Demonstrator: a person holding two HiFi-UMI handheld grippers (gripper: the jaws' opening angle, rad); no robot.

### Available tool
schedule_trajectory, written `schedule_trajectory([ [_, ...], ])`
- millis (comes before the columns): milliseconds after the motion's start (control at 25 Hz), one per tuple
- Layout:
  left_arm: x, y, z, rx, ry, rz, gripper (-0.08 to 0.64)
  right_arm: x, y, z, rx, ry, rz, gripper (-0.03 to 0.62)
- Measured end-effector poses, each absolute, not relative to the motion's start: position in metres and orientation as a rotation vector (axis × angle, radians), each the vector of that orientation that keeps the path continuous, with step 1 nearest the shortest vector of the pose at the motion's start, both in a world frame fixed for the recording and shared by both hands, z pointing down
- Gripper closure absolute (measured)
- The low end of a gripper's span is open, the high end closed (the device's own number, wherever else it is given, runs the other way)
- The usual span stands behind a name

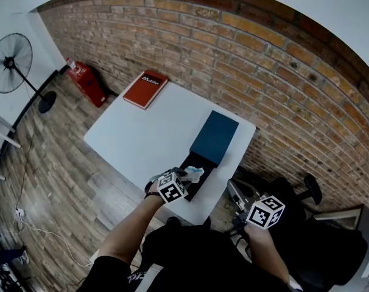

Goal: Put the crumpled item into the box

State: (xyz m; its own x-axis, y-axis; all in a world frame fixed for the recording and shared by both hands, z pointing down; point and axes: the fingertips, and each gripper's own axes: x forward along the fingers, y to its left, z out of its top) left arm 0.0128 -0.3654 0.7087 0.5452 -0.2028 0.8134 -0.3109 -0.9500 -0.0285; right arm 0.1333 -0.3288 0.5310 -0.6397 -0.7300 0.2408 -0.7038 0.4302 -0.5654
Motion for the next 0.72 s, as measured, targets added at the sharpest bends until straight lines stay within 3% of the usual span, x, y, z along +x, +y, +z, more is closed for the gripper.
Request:
schedule_trajectory([
  [440, 0.016, -0.373, 0.658, 2.778, -0.357, 1.225, 0.416, 0.133, -0.334, 0.524, -1.328, 2.623, -0.96, 0.595],
  [720, -0.009, -0.405, 0.586, 2.823, -0.586, 1.026, 0.417, 0.126, -0.343, 0.508, -1.311, 2.66, -0.889, 0.595],
])
